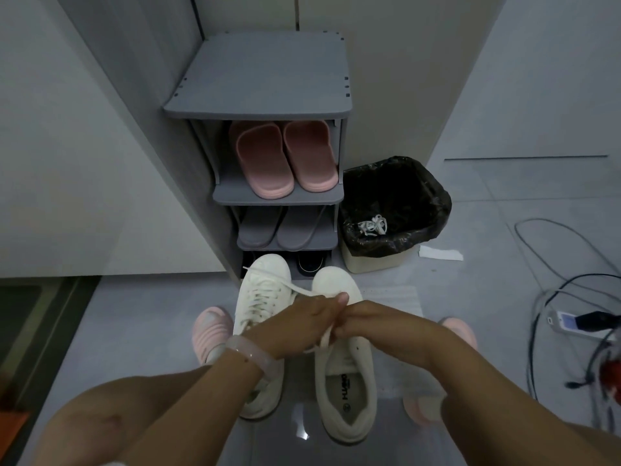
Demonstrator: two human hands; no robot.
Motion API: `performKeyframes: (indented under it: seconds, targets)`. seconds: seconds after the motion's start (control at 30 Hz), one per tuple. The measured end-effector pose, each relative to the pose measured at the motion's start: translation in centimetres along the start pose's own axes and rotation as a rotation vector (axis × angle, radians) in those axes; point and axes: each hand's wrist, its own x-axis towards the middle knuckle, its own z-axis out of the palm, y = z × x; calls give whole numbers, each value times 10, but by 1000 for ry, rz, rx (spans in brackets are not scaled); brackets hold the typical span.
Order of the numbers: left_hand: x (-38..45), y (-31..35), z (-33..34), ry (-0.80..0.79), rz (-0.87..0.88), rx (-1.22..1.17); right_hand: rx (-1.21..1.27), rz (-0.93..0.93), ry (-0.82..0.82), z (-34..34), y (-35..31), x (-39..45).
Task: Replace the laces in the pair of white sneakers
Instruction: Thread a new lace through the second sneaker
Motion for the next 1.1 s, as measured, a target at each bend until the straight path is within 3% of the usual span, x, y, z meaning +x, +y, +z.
performKeyframes:
  seconds: [0.1, 0.2, 0.3, 0.37, 0.47, 0.6, 0.7, 0.8, 0.9, 1.1]
  targets:
    - [-3, -6, -1, -11, 26, -35, 315, -29, 9, -1, 4, -4]
    - [-7, -12, -3, -111, -110, -103, 350, -80, 96, -2, 2, -4]
    - [-14, -15, -7, -300, -205, 270, 607, -213, 301, -19, -8, -7]
    - [-18, -16, -4, -344, -187, 413, 769, -336, 411, -38, -21, -17]
    - [-18, -12, 3, -139, -92, 405, 830, -492, 533, -60, -43, -36]
    - [-13, -10, 11, -142, -128, 328, 852, -622, 769, -78, -59, -63]
    - [-7, -13, 12, -19, -165, 213, 887, -659, 942, -91, -61, -83]
    - [-1, -19, 10, 59, -173, 352, 930, -711, 1023, -106, -57, -103]
    - [1, -27, 19, 56, -198, 503, 923, -707, 1069, -115, -51, -114]
    - [8, -34, 27, 246, -189, 749, 818, -497, 1192, -107, -46, -102]
